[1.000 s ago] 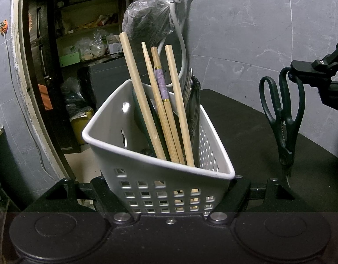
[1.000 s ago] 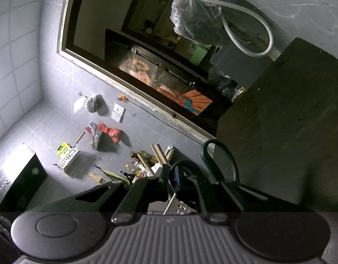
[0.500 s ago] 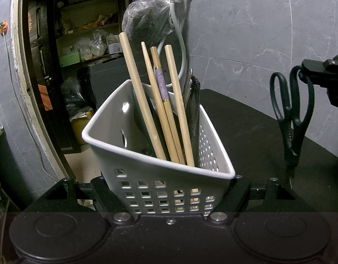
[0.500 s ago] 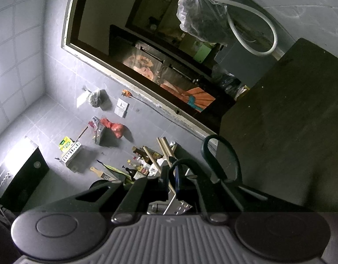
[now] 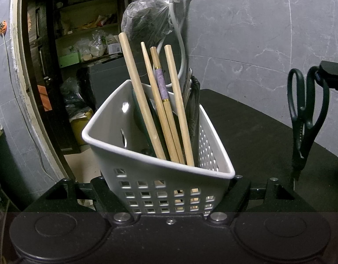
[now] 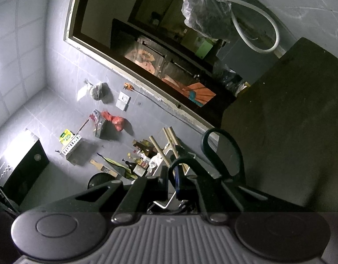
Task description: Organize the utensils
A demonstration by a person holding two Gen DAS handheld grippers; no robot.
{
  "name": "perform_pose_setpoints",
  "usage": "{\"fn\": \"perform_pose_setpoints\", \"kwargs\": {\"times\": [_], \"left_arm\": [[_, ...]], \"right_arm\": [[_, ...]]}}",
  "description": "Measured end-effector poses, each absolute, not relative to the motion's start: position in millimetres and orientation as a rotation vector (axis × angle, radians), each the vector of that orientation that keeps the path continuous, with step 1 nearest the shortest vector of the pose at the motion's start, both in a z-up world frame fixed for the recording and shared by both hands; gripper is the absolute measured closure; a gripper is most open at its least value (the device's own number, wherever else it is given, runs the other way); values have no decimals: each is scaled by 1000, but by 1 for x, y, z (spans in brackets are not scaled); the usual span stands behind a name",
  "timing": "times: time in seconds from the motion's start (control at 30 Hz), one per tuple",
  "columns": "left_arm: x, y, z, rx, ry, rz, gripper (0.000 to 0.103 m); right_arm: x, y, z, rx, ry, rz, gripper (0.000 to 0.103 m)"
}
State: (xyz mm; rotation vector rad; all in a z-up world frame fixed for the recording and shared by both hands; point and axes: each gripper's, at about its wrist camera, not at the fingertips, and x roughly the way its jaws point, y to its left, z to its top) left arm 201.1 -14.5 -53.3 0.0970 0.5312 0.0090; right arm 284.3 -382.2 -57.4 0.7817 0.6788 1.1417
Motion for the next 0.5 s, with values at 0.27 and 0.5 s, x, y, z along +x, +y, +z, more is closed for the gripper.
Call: {"fn": "perform_pose_setpoints", "kwargs": {"times": [0.27,0.5], "left_arm": [[201,-15,-53,98,532,7,25],[204,-14,-53,104,534,-4,25]], "right_arm": [[274,-383,-56,778,694,1149,96],[266,-385,-59,807,699,1147,96]]}}
